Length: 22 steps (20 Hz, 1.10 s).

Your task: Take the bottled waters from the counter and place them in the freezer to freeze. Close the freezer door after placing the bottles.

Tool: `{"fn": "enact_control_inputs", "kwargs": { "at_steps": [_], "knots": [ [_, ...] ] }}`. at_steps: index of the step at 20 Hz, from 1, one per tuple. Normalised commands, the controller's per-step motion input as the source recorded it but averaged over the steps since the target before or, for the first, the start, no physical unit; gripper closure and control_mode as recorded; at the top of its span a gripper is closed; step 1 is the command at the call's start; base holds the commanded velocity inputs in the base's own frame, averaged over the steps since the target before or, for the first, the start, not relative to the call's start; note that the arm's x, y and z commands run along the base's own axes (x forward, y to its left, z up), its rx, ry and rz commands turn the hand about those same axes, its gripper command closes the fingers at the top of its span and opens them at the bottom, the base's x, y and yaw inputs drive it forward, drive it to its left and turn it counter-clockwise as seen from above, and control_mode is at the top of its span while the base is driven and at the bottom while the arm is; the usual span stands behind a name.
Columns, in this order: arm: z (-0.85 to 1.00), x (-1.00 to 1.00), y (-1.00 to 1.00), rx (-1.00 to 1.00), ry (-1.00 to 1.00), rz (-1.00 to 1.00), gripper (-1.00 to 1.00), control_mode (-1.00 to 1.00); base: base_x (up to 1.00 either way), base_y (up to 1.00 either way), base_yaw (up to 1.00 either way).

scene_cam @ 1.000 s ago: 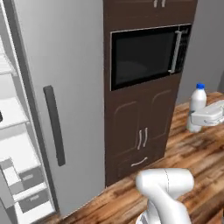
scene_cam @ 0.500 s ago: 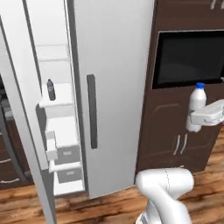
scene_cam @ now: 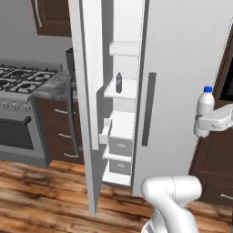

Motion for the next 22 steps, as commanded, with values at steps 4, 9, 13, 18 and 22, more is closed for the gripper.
{"fn": "enact_control_inputs", "kwargs": {
  "at_steps": [4, 9, 13, 18, 22],
  "knots": [
    [0.00, 0.00, 0.00, 0.00, 0.00, 0.00, 1.00, 1.00, 0.26, 0.01, 0.48],
    [0.00, 0.00, 0.00, 0.00, 0.00, 0.00, 1.00, 1.00, 0.30, 0.17, 0.06],
    [0.00, 0.00, 0.00, 0.00, 0.00, 0.00, 1.00, 1.00, 0.38, 0.17, -0.06],
    [0.00, 0.00, 0.00, 0.00, 0.00, 0.00, 1.00, 1.00, 0.57, 0.26, -0.13],
    [0.00, 0.00, 0.00, 0.00, 0.00, 0.00, 1.00, 1.00, 0.57, 0.12, -0.04]
  ]
}}
